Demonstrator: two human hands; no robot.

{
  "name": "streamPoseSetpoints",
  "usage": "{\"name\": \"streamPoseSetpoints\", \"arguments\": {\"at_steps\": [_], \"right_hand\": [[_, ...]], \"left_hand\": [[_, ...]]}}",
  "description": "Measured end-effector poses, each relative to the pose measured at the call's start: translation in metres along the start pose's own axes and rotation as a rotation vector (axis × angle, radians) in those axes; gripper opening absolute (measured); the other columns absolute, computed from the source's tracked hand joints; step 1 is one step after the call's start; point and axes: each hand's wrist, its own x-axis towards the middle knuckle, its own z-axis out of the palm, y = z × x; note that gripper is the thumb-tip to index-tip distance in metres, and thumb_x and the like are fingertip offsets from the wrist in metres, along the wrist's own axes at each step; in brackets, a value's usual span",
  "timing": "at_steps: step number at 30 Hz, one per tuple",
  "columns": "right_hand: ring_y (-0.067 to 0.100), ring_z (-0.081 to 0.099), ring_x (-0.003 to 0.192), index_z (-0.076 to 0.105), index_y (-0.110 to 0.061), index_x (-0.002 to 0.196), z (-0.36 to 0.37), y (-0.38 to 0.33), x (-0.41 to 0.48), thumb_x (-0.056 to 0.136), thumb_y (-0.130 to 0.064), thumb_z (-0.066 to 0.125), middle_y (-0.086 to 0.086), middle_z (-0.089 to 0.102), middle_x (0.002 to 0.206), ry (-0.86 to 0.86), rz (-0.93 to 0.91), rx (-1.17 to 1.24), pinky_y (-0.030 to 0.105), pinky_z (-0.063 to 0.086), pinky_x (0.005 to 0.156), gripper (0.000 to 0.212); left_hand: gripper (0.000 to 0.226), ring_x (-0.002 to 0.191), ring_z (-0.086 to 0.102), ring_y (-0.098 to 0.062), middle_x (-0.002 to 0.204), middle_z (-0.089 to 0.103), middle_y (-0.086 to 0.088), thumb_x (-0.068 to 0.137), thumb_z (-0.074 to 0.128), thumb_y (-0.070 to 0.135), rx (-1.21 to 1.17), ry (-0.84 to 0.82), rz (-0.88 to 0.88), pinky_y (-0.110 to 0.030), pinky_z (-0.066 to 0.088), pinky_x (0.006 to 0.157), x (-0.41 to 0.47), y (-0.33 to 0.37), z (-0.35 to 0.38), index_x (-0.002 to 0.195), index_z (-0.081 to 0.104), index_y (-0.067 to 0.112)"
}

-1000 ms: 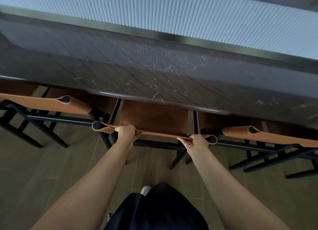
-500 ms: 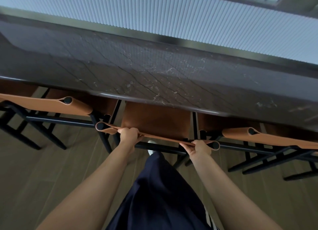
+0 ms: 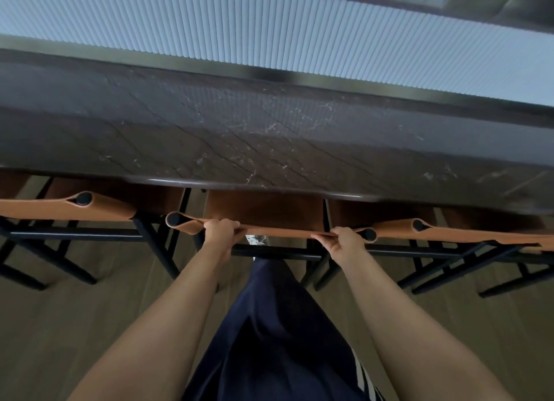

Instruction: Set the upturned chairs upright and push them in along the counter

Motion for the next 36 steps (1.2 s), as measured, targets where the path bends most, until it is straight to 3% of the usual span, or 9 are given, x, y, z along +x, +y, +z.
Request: {"name": "streamPoseSetpoints", "arguments": {"at_steps": [2, 5, 7, 10, 17, 23, 27, 31, 36], "right_hand": [[0.044, 0.056, 0.105, 0.046, 0.001, 0.129, 0.008, -0.007, 0.002, 0.095, 0.011, 0.047, 0.025, 0.050, 0.107, -0.004, -0.006, -0.006, 0.051, 0.055, 0.044, 0.035], [0.044, 0.056, 0.112, 0.048, 0.001, 0.123, 0.018, -0.017, 0.006, 0.096, 0.010, 0.046, 0.023, 0.050, 0.098, -0.031, 0.003, 0.000, 0.054, 0.057, 0.068, 0.028], [0.043, 0.058, 0.107, 0.048, 0.001, 0.123, 0.023, -0.021, 0.011, 0.095, 0.011, 0.047, 0.023, 0.051, 0.100, -0.033, 0.006, 0.013, 0.055, 0.056, 0.077, 0.029], [0.043, 0.059, 0.097, 0.047, -0.001, 0.121, 0.026, -0.023, 0.012, 0.094, 0.012, 0.049, 0.026, 0.050, 0.107, -0.021, 0.000, 0.023, 0.053, 0.057, 0.074, 0.030], [0.044, 0.058, 0.096, 0.048, -0.003, 0.093, 0.026, -0.025, 0.015, 0.095, 0.011, 0.048, 0.026, 0.049, 0.116, -0.016, 0.028, 0.021, 0.055, 0.056, 0.081, 0.015], [0.038, 0.059, 0.076, 0.048, 0.000, 0.122, 0.024, -0.024, 0.023, 0.094, 0.010, 0.051, 0.027, 0.052, 0.124, -0.020, 0.028, 0.007, 0.050, 0.058, 0.064, 0.030], [0.041, 0.060, 0.091, 0.044, -0.002, 0.133, 0.023, -0.026, 0.026, 0.094, 0.011, 0.049, 0.027, 0.052, 0.126, -0.019, 0.048, 0.004, 0.050, 0.056, 0.049, 0.041], [0.043, 0.059, 0.107, 0.045, -0.004, 0.133, 0.023, -0.028, 0.025, 0.095, 0.011, 0.047, 0.025, 0.052, 0.123, -0.031, 0.070, 0.009, 0.055, 0.056, 0.063, 0.040], [0.043, 0.058, 0.110, 0.046, -0.002, 0.125, 0.024, -0.026, 0.019, 0.096, 0.010, 0.047, 0.025, 0.051, 0.121, -0.055, 0.062, 0.002, 0.056, 0.056, 0.072, 0.032]], "left_hand": [[0.024, 0.075, 0.056, -0.020, 0.093, 0.047, -0.015, 0.093, 0.045, -0.014, -0.010, -0.015, -0.012, -0.038, 0.056, 0.080, 0.005, 0.005, 0.006, 0.112, 0.036, -0.002], [0.017, 0.074, 0.057, -0.017, 0.091, 0.052, -0.011, 0.094, 0.043, -0.012, 0.070, -0.059, -0.011, -0.027, 0.058, 0.072, 0.013, 0.014, 0.014, 0.087, 0.045, 0.003], [0.016, 0.075, 0.057, -0.018, 0.089, 0.052, -0.011, 0.095, 0.043, -0.012, 0.072, -0.051, -0.002, -0.028, 0.058, 0.075, 0.020, 0.016, 0.019, 0.088, 0.047, 0.002], [0.017, 0.078, 0.056, -0.023, 0.093, 0.048, -0.016, 0.094, 0.044, -0.013, 0.013, -0.017, -0.028, -0.041, 0.051, 0.094, 0.018, 0.022, 0.026, 0.108, 0.040, -0.004], [0.039, 0.094, 0.057, -0.028, 0.102, 0.049, -0.018, 0.094, 0.045, -0.013, -0.011, -0.010, -0.055, -0.043, 0.051, 0.096, 0.014, 0.025, 0.027, 0.132, 0.035, -0.011], [0.023, 0.090, 0.062, -0.029, 0.126, 0.056, -0.024, 0.093, 0.053, -0.004, -0.135, 0.024, -0.130, -0.039, 0.059, 0.070, 0.021, 0.033, 0.011, 0.115, 0.050, 0.001], [0.019, 0.098, 0.059, -0.034, 0.117, 0.055, -0.019, 0.098, 0.043, 0.001, -0.216, 0.141, -0.164, -0.048, 0.056, 0.080, 0.021, 0.038, 0.016, 0.116, 0.047, 0.004], [0.042, 0.090, 0.058, -0.035, 0.120, 0.054, -0.020, 0.095, 0.039, -0.007, -0.215, 0.212, -0.158, -0.049, 0.056, 0.073, 0.018, 0.033, 0.015, 0.136, 0.041, 0.003], [0.044, 0.088, 0.061, -0.035, 0.119, 0.055, -0.020, 0.093, 0.041, -0.010, -0.191, 0.233, -0.102, -0.045, 0.057, 0.068, 0.011, 0.031, 0.010, 0.135, 0.042, 0.002]]}}
